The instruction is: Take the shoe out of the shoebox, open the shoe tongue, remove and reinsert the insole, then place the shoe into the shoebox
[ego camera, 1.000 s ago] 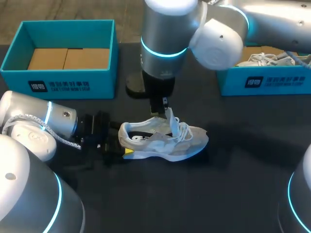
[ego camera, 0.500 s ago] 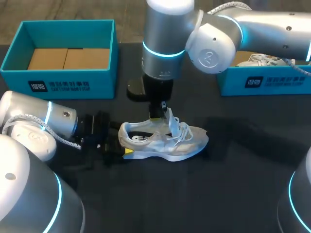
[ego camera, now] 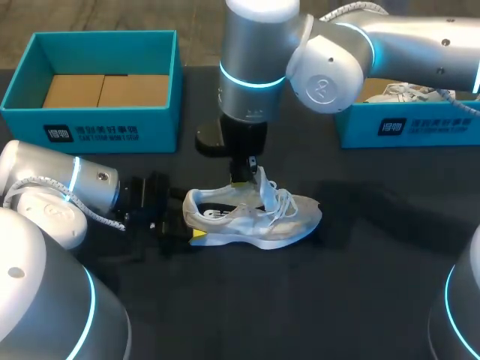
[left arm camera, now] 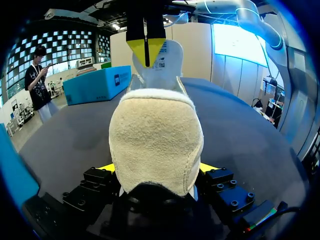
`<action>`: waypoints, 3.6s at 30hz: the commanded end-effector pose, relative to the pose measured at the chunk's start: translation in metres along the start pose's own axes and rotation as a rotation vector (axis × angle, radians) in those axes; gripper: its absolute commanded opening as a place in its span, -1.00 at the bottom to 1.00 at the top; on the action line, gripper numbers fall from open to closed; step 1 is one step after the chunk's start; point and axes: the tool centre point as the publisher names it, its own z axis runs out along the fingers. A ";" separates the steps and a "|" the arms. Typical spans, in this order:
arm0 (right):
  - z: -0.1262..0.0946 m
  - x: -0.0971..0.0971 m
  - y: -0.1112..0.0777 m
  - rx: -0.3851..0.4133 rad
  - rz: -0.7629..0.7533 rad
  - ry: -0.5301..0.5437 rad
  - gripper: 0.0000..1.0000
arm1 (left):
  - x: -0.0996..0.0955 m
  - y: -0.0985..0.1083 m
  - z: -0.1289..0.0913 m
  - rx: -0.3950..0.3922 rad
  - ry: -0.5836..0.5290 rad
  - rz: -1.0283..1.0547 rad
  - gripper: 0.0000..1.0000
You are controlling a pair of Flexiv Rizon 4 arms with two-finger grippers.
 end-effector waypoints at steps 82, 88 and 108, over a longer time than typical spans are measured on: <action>0.095 -0.009 -0.007 0.063 0.016 0.027 -0.12 | 0.000 0.001 0.002 -0.003 0.001 0.000 -1.00; 0.102 -0.004 -0.002 0.048 0.002 0.083 -0.15 | 0.000 0.001 0.002 -0.003 0.001 0.000 -1.00; 0.110 0.036 -0.006 0.016 0.085 0.169 -1.00 | 0.000 0.001 0.002 -0.003 0.001 0.000 -1.00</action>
